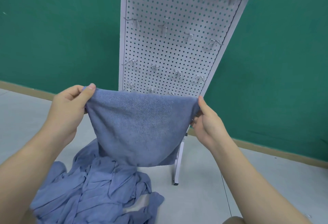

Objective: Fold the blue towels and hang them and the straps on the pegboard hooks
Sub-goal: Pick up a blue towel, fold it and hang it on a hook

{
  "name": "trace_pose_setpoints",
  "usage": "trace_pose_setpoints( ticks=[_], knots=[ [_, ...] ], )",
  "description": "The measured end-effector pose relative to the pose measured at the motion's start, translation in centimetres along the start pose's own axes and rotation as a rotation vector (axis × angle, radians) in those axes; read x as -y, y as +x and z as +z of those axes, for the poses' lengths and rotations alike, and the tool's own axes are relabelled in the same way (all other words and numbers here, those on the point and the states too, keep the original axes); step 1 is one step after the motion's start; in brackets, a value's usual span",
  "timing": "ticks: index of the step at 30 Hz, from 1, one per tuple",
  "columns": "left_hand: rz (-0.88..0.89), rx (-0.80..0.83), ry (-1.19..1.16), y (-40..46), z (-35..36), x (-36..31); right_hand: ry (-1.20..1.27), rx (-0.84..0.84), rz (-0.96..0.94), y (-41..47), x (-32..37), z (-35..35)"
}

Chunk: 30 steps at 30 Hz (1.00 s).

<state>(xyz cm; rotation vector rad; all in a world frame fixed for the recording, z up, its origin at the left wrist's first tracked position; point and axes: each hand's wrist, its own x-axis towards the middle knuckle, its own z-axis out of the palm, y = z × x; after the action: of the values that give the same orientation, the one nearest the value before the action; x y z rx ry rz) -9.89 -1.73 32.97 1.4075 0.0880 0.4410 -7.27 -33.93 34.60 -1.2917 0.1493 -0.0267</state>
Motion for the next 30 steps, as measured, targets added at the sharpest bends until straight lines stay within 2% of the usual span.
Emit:
trace_pose_setpoints(
  ticks=[5, 9, 12, 17, 21, 25, 30],
  knots=[
    [-0.019, 0.032, -0.034, -0.1, 0.1, -0.3, -0.105, 0.110, -0.072, -0.4, 0.0, -0.2],
    [-0.004, 0.055, -0.012, -0.2, 0.2, -0.3, -0.286, 0.064, -0.157, -0.2, -0.5, -0.4],
    [0.028, -0.024, 0.030, 0.0, -0.2, -0.1, -0.351, 0.015, -0.179, -0.2, -0.6, -0.4],
    [0.072, -0.145, 0.082, -0.1, 0.1, -0.1, -0.262, -0.038, -0.227, -0.3, -0.4, -0.1],
    [0.031, -0.181, 0.160, 0.3, 0.1, 0.7, -0.286, -0.109, -0.175, -0.3, -0.4, 0.0],
    [-0.200, -0.014, 0.318, 1.2, 0.0, 2.3, -0.448, -0.141, -0.092, 0.3, -1.4, -0.4],
    [-0.225, 0.038, 0.643, 1.4, 1.2, 3.9, -0.677, -0.116, 0.116, 1.5, -4.8, -1.2]
  ],
)
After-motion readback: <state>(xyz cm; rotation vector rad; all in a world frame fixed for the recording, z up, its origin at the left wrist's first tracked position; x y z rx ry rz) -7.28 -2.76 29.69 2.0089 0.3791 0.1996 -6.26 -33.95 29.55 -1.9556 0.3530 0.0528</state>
